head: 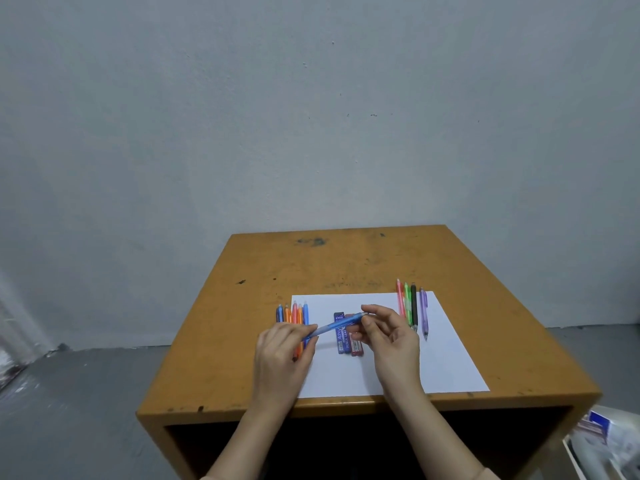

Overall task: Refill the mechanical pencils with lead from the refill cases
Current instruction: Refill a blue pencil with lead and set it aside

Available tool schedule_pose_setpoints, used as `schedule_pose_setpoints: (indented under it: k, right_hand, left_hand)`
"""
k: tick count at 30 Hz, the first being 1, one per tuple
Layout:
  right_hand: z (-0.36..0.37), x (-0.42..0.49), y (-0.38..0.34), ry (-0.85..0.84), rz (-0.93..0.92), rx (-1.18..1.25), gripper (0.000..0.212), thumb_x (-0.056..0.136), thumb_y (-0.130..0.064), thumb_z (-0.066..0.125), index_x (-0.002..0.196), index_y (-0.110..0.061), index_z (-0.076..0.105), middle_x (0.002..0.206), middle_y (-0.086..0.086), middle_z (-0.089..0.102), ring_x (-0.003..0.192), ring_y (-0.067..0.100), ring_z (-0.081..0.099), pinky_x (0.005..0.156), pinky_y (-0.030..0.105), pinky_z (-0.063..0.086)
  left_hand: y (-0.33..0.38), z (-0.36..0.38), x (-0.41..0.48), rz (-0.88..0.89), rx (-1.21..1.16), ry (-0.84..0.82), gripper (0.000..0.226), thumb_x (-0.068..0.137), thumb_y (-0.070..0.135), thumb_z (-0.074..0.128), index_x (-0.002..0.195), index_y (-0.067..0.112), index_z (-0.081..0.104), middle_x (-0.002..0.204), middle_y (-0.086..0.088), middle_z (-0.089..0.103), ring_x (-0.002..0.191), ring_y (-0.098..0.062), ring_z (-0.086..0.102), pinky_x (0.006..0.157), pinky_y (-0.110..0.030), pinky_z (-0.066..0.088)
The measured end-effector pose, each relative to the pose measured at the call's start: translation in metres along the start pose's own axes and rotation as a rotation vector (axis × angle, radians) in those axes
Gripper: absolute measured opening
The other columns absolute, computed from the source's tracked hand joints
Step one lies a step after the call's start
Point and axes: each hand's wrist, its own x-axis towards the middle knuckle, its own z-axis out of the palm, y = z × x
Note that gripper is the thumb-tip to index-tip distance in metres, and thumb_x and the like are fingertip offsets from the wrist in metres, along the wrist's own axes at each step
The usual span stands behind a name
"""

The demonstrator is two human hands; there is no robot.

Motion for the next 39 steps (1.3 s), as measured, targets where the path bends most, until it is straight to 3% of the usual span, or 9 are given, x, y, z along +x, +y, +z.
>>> schedule_pose_setpoints:
  k: [15,20,23,27,32,39]
  right_hand:
    - [-0.004,0.012,0.003,0.016,0.013,0.027,0.013,0.092,-0.004,0.054,0.094,-0.014,0.062,0.078,0.004,0.073,0.072,0.019,0.071,0.063,0.022,0.057]
    - [-0.011,0.032,0.006,0.046,-0.026,-0.022,0.011,0.093,-0.003,0.053,0.097,-0.009,0.063,0.081,0.008,0.071,0.071,0.016,0.071,0.064,0.022,0.057]
    - [-0.014,0.048,0.01,0.044,-0.054,-0.103,0.01,0.093,-0.003,0.055,0.096,-0.008,0.062,0.08,0.01,0.069,0.067,0.012,0.069,0.064,0.021,0.057]
    - [-0.018,0.069,0.016,0.01,-0.099,-0.335,0.008,0.092,-0.004,0.057,0.095,-0.008,0.063,0.079,0.008,0.067,0.064,0.01,0.065,0.063,0.019,0.055]
    - [-0.018,0.094,0.03,-0.07,-0.101,-0.618,0.006,0.089,-0.01,0.062,0.09,-0.016,0.064,0.079,0.005,0.066,0.075,0.022,0.064,0.074,0.035,0.053]
    - [-0.008,0.104,0.033,-0.166,-0.095,-0.853,0.008,0.091,-0.01,0.059,0.091,-0.008,0.067,0.082,0.005,0.063,0.076,0.015,0.055,0.065,0.023,0.037]
  left_hand:
    - [-0.004,0.0,-0.004,-0.113,-0.014,0.01,0.029,0.071,0.007,0.081,0.097,0.016,0.073,0.092,0.008,0.069,0.094,-0.004,0.053,0.079,-0.03,0.039]
    - [-0.004,-0.002,-0.004,-0.186,-0.043,0.005,0.027,0.075,0.011,0.078,0.1,0.018,0.073,0.095,0.011,0.067,0.095,0.0,0.051,0.079,-0.02,0.036]
    - [-0.003,-0.004,-0.003,-0.253,-0.07,0.006,0.024,0.078,0.013,0.076,0.101,0.018,0.073,0.096,0.016,0.064,0.093,0.001,0.053,0.079,-0.017,0.035]
    - [-0.003,-0.005,-0.001,-0.38,-0.131,0.027,0.02,0.08,0.017,0.073,0.1,0.017,0.073,0.093,0.01,0.067,0.09,-0.007,0.057,0.075,-0.015,0.038]
    - [-0.006,-0.006,-0.001,-0.471,-0.176,0.021,0.022,0.081,0.023,0.071,0.103,0.02,0.073,0.095,0.011,0.066,0.092,-0.009,0.057,0.075,-0.025,0.048]
    - [-0.003,-0.008,0.0,-0.534,-0.21,0.01,0.023,0.082,0.025,0.07,0.106,0.022,0.071,0.095,0.016,0.062,0.095,-0.009,0.056,0.072,-0.018,0.046]
